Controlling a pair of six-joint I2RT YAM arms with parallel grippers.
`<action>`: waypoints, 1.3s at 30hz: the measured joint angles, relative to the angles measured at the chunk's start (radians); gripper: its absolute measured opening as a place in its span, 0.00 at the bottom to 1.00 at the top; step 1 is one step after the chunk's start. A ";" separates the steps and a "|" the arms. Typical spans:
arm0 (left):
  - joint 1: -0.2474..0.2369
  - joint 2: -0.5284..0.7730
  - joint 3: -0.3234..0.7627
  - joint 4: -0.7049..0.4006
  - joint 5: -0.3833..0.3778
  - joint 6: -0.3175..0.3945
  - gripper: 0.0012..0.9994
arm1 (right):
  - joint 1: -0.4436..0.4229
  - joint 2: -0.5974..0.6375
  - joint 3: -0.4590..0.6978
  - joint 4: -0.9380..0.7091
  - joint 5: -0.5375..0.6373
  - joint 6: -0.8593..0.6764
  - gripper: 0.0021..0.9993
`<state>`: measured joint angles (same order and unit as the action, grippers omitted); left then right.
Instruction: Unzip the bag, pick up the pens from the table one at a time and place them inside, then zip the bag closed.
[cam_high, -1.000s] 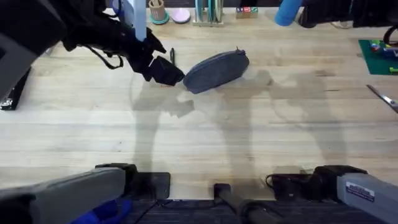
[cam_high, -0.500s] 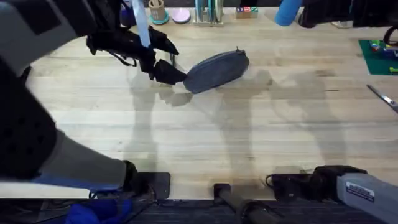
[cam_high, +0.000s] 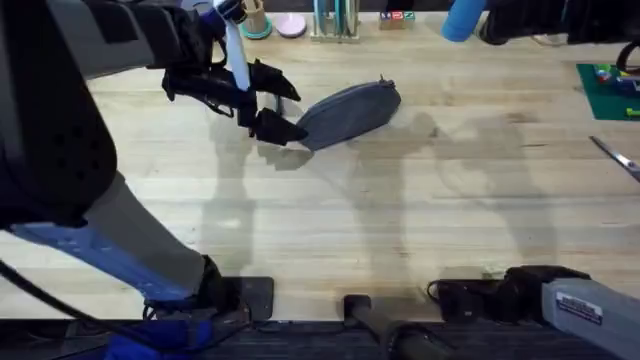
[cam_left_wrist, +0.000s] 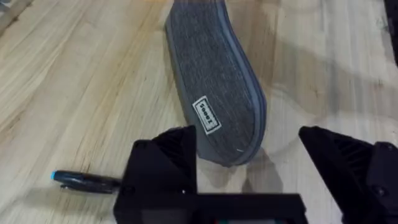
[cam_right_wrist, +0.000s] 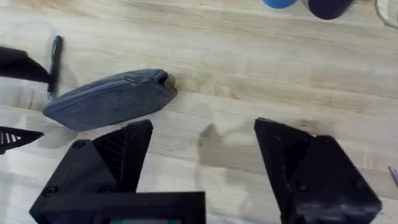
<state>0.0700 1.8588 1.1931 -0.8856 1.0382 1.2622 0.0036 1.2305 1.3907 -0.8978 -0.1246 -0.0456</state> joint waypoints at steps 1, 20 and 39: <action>0.000 0.005 0.000 0.000 0.005 0.007 1.00 | 0.000 0.000 0.000 0.000 0.000 0.000 1.00; -0.040 0.073 0.001 0.042 0.040 0.066 1.00 | 0.000 0.000 0.000 0.000 0.001 0.000 1.00; -0.040 0.073 0.001 0.045 0.043 0.067 0.71 | 0.000 0.000 0.000 0.000 0.001 0.000 1.00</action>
<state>0.0296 1.9316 1.1938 -0.8402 1.0809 1.3289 0.0036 1.2304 1.3907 -0.8978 -0.1238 -0.0460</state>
